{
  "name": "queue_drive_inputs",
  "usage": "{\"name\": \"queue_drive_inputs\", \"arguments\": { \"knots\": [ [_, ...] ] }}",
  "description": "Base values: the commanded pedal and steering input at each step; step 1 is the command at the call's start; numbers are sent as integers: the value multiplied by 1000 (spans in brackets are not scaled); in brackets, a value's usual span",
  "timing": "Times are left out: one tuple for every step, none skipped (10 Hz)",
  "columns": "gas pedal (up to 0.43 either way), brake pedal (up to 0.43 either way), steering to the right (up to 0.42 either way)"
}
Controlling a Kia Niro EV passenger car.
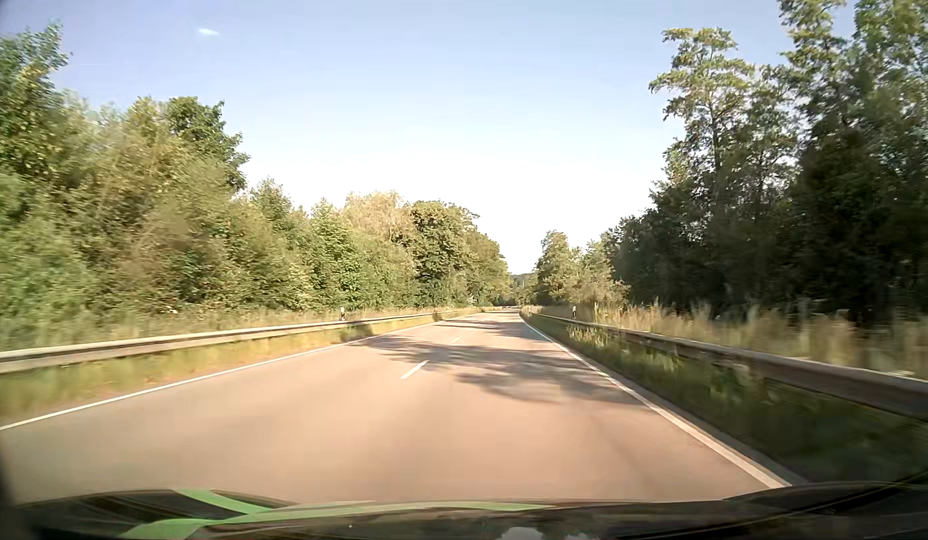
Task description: Follow the waypoints while adhering to traffic rules and regulations
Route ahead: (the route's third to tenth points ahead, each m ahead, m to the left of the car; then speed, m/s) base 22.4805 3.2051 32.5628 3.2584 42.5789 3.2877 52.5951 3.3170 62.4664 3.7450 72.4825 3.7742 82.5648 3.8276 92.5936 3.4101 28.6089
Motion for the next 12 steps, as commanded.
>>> {"name": "queue_drive_inputs", "arguments": {
  "knots": [
    [311, 0, 1],
    [311, 0, 1],
    [299, 0, 1],
    [287, 0, 1],
    [287, 0, 1],
    [287, 0, 1],
    [299, 0, 1],
    [311, 0, 1],
    [311, 0, 1],
    [319, 0, 1],
    [331, 0, 1],
    [339, 0, 1]
  ]
}}
